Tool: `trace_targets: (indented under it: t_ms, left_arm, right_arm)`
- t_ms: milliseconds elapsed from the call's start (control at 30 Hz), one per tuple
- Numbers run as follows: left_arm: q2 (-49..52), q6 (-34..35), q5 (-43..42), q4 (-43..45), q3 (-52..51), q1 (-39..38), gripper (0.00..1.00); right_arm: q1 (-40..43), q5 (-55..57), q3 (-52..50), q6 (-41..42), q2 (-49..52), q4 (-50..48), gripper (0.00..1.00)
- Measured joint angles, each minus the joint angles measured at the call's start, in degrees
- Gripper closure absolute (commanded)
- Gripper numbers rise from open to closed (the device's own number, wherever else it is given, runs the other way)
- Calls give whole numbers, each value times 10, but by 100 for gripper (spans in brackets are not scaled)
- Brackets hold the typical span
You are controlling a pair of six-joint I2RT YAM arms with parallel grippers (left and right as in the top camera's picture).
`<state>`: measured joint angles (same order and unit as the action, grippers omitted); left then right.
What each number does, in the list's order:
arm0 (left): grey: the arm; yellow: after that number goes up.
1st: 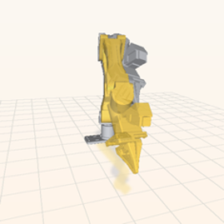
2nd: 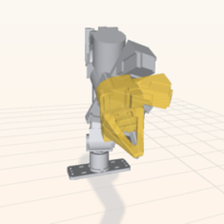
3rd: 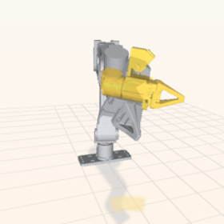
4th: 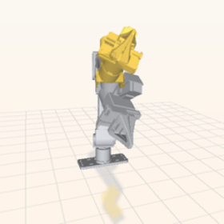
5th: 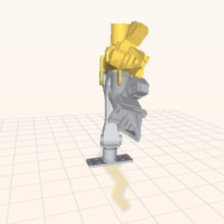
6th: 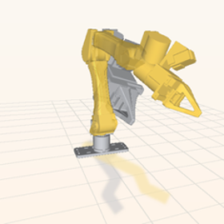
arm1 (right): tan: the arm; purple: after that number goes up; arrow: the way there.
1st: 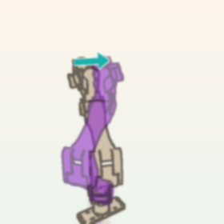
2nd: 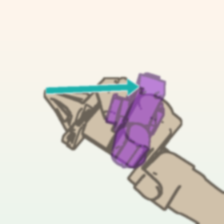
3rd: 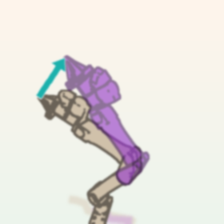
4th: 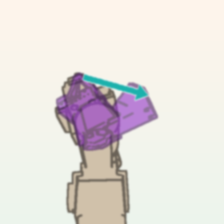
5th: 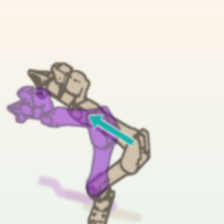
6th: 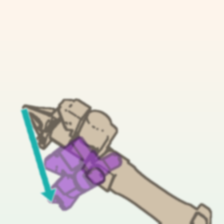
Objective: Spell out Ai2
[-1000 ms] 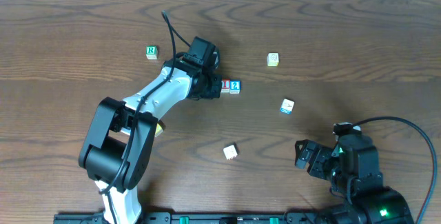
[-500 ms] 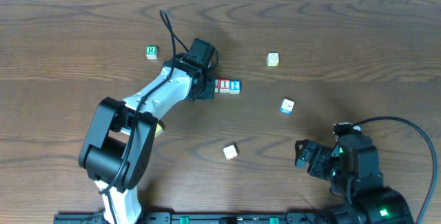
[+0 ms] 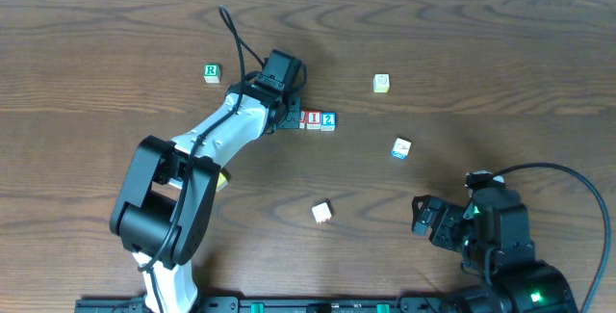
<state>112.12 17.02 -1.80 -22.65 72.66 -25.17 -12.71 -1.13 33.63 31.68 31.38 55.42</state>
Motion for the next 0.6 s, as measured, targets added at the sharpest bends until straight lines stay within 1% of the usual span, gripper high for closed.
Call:
trace_targets:
  t_ms: [267,600]
  left_arm:
    - [0,12,-34,5,0,0,94]
    - [0,28,-53,-4,0,0,94]
  right_arm:
    - [0,0,0,0,0,0,1]
    - [0,0,0,0,0,0,1]
